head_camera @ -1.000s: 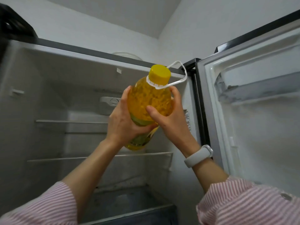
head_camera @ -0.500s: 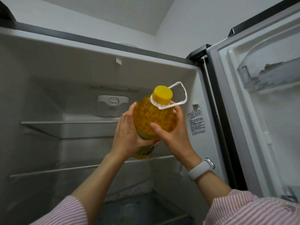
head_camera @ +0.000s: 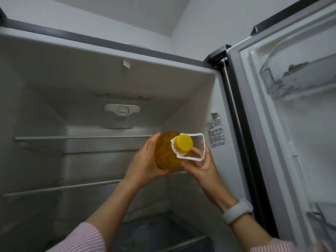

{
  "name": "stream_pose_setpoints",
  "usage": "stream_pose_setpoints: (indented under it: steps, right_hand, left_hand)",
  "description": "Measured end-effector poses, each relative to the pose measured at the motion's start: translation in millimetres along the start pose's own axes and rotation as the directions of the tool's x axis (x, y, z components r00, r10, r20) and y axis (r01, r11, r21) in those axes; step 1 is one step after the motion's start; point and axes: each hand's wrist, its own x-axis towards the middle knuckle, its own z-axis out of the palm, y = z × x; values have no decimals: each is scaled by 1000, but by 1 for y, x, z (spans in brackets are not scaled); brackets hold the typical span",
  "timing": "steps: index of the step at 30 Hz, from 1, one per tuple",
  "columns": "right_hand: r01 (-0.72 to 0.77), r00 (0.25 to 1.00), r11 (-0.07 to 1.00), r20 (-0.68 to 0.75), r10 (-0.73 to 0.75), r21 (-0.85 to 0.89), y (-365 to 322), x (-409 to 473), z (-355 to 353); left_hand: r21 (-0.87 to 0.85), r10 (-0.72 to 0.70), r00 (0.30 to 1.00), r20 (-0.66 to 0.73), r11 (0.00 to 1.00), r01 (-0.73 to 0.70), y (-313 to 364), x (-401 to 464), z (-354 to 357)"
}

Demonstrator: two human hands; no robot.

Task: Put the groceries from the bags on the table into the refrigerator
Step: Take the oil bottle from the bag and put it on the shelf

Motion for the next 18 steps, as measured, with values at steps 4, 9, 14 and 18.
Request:
stream_pose_setpoints:
  steps: [4,9,14,18]
  right_hand:
    - [118,990,992,-76,-121,-40,-16,-13,3]
    - [385,850,655,-26,-526,-651,-3,-3,-2]
    - [283,795,427,-39,-605,-859,18,4,3]
    - [191,771,287,-37,-635,-939,21,10,12]
  left_hand:
    - [28,22,999,37,999,-23,1,4,7]
    - [84,24,996,91,996,-31,-3,5,14]
    - [246,32,999,6,969,-32,-9,-2,17]
    - [179,41,995,-96,984,-23,-4,-20,27]
